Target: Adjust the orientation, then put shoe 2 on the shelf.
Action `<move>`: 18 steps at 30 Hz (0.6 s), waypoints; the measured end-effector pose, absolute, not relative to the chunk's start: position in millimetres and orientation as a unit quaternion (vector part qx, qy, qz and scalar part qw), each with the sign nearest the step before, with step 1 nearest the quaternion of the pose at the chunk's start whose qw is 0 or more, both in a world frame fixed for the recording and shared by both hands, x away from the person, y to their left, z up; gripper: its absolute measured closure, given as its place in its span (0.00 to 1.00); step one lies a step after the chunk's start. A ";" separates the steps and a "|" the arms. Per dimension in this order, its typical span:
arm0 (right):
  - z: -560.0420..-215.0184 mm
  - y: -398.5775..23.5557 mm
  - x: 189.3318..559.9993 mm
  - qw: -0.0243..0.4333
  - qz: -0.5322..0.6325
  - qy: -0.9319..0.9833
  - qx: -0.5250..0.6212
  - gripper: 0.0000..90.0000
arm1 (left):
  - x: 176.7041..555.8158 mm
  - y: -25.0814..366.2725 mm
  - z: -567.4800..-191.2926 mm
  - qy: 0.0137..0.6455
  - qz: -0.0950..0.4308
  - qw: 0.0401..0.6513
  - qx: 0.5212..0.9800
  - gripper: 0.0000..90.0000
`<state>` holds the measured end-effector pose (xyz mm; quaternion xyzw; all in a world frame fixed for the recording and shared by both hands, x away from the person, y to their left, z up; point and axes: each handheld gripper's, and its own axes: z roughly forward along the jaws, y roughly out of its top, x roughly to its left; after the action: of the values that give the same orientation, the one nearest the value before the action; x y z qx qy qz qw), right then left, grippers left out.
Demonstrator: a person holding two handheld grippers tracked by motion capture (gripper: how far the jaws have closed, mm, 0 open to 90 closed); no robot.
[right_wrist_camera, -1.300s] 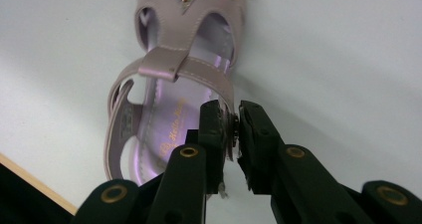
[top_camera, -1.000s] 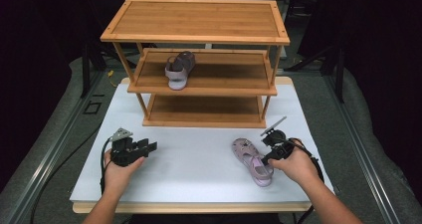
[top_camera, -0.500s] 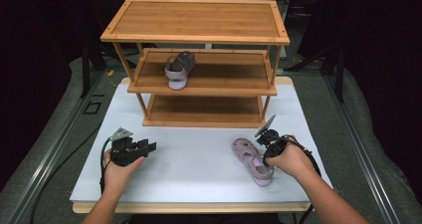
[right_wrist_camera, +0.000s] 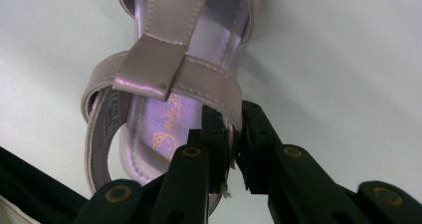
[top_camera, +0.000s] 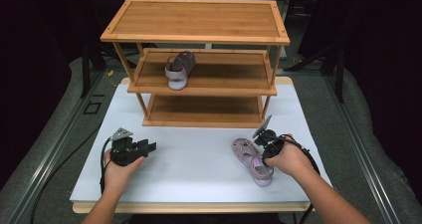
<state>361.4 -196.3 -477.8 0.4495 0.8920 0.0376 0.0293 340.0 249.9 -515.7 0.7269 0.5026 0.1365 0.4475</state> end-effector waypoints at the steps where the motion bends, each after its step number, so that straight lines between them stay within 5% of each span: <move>1: -477.4 -195.9 361.1 0.029 0.037 0.892 0.449 0.92 | 340.0 250.2 -515.6 0.503 0.136 0.448 0.727 0.62; 18: -472.2 -197.6 357.0 0.030 0.064 0.888 0.454 0.93 | 340.4 252.0 -516.1 0.506 0.134 0.449 0.724 0.62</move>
<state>357.0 -197.6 -472.2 0.4537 0.8883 0.0638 0.0302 340.4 252.0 -516.1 0.7242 0.5058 0.1343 0.4491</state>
